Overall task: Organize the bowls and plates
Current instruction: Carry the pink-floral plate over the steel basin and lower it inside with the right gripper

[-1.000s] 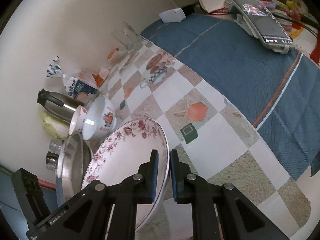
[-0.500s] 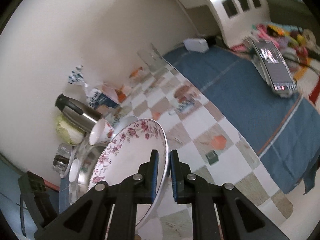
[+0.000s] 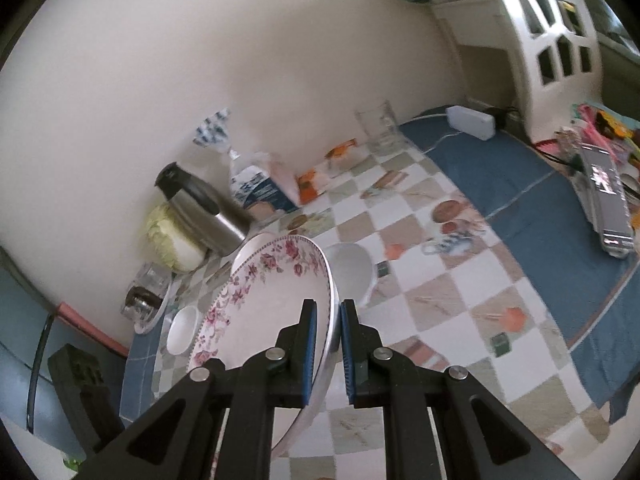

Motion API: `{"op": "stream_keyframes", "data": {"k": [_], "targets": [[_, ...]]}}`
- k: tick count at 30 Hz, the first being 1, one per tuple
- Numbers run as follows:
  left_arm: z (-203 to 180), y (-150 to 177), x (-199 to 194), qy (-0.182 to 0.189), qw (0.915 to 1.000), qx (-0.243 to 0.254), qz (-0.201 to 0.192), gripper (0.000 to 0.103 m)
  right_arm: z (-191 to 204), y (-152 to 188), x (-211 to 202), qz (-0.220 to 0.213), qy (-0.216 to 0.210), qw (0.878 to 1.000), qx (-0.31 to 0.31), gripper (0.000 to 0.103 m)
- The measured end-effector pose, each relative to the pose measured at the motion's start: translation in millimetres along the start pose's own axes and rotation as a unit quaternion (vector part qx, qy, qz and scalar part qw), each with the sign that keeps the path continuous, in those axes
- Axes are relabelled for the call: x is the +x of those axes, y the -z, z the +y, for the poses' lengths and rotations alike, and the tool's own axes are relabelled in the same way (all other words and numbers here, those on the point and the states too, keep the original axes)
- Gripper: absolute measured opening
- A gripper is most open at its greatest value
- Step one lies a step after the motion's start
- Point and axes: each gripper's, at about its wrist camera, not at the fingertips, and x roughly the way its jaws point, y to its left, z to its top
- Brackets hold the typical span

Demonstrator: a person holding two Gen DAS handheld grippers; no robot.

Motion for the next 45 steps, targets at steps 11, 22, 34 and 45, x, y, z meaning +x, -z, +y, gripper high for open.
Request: {"op": "stream_keyframes", "data": {"k": [11, 22, 34, 45], "targets": [[65.6, -27.1, -37.4, -0.034, 0.9967, -0.061, -0.042, 0.027, 59.1, 16.4, 53.2, 0.038, -0.032, 0.998, -0.033, 0.013], [111.1, -36.3, -45.6, -0.054, 0.9923, -0.103, -0.042, 0.027, 89.5, 29.4, 100.2, 0.076, -0.053, 0.995, -0.048, 0.013], [126.0, -37.0, -34.5, -0.074, 0.9907, -0.11, -0.032, 0.027, 89.6, 36.8, 127.9, 0.099, -0.07, 0.992, -0.042, 0.013], [125.1, -33.8, -5.6, -0.087, 0.9908, -0.104, -0.002, 0.027, 63.4, 41.1, 152.4, 0.126, -0.06, 0.99, -0.021, 0.013]]}}
